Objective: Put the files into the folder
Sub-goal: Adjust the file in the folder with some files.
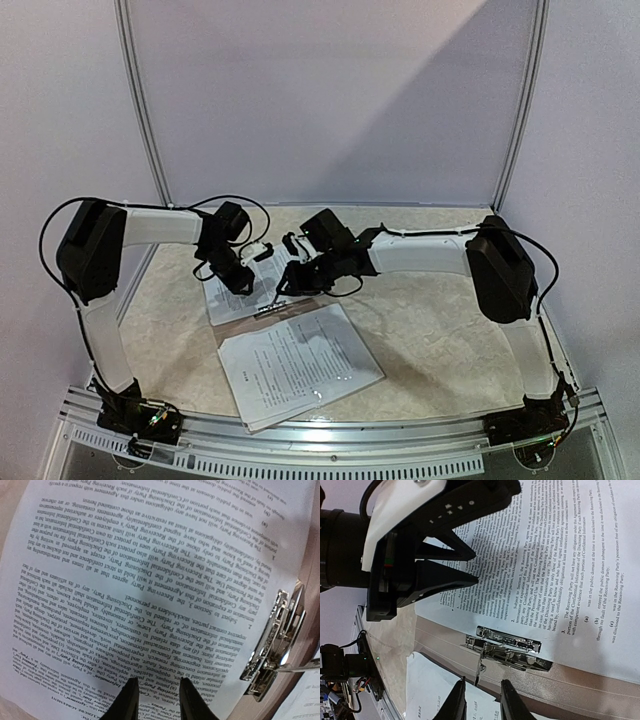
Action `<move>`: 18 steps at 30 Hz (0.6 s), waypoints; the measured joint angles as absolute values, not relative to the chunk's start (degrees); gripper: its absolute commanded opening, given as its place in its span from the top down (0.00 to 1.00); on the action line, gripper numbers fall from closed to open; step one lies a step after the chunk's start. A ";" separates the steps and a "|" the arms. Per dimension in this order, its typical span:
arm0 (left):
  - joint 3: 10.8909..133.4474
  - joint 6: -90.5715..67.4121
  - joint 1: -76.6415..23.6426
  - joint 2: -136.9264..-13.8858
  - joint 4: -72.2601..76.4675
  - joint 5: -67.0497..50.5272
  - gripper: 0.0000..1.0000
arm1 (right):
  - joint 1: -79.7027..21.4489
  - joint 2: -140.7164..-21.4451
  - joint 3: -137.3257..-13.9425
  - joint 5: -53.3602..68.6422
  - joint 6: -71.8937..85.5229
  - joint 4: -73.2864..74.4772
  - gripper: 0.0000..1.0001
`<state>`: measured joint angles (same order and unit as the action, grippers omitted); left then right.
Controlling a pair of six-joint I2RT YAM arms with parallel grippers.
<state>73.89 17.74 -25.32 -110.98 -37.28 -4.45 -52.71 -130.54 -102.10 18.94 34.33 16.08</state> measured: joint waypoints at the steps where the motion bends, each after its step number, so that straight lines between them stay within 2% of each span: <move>1: 73.89 17.76 -25.32 -110.96 -37.32 -4.49 0.68 | -52.71 -130.54 -102.10 18.94 34.24 16.12 0.76; 9: 80.27 19.20 -23.66 -112.25 -41.28 -4.78 0.61 | -52.71 -130.54 -102.10 18.57 33.39 16.78 0.75; 18: 92.62 20.10 -16.43 -124.01 -42.35 2.09 0.54 | -52.71 -130.34 -102.50 18.52 32.25 17.32 0.73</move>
<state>92.62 20.10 -16.43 -124.01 -42.35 2.09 -52.71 -130.34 -102.50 18.52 32.25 17.32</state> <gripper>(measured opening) 0.454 0.272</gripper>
